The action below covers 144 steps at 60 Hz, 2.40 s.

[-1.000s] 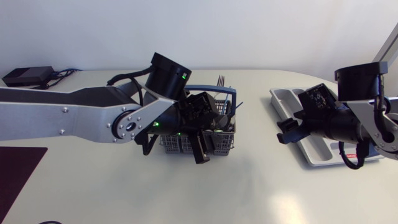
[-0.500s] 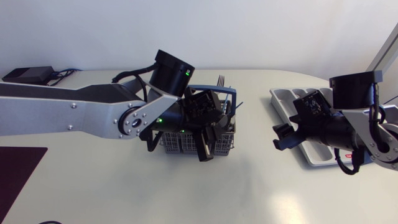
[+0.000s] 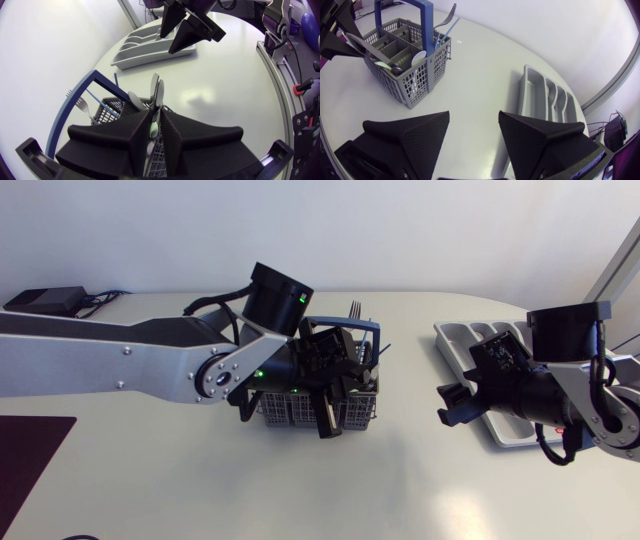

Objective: Sort the cutlery from the basket into the organizer compartments.

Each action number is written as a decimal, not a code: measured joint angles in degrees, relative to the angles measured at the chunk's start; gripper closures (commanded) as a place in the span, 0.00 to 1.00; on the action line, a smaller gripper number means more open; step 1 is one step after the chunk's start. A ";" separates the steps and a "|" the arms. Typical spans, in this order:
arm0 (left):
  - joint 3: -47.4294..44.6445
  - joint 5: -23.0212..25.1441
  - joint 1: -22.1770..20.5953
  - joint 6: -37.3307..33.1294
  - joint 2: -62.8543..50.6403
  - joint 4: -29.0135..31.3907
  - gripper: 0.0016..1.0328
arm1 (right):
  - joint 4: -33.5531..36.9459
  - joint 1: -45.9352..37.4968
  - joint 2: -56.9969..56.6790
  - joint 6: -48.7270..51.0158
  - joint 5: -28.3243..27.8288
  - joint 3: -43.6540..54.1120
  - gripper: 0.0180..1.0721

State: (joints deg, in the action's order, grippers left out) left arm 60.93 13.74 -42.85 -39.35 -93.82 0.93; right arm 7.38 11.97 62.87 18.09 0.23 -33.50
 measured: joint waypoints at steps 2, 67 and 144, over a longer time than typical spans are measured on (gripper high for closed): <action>0.00 0.02 0.00 -0.26 -0.15 0.00 0.86 | -0.17 0.00 0.00 0.00 0.02 0.20 0.32; -0.22 0.35 1.44 -2.16 -2.23 -2.23 0.97 | -1.20 2.10 -0.35 0.00 1.14 0.98 0.32; 1.73 2.14 1.49 14.71 23.04 9.73 0.97 | 4.11 16.33 -18.32 -1.62 -9.40 -0.63 0.32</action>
State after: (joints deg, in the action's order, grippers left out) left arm 62.65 15.88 -41.36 -24.64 -70.78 10.66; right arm 11.49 28.29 44.56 16.47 -9.17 -34.13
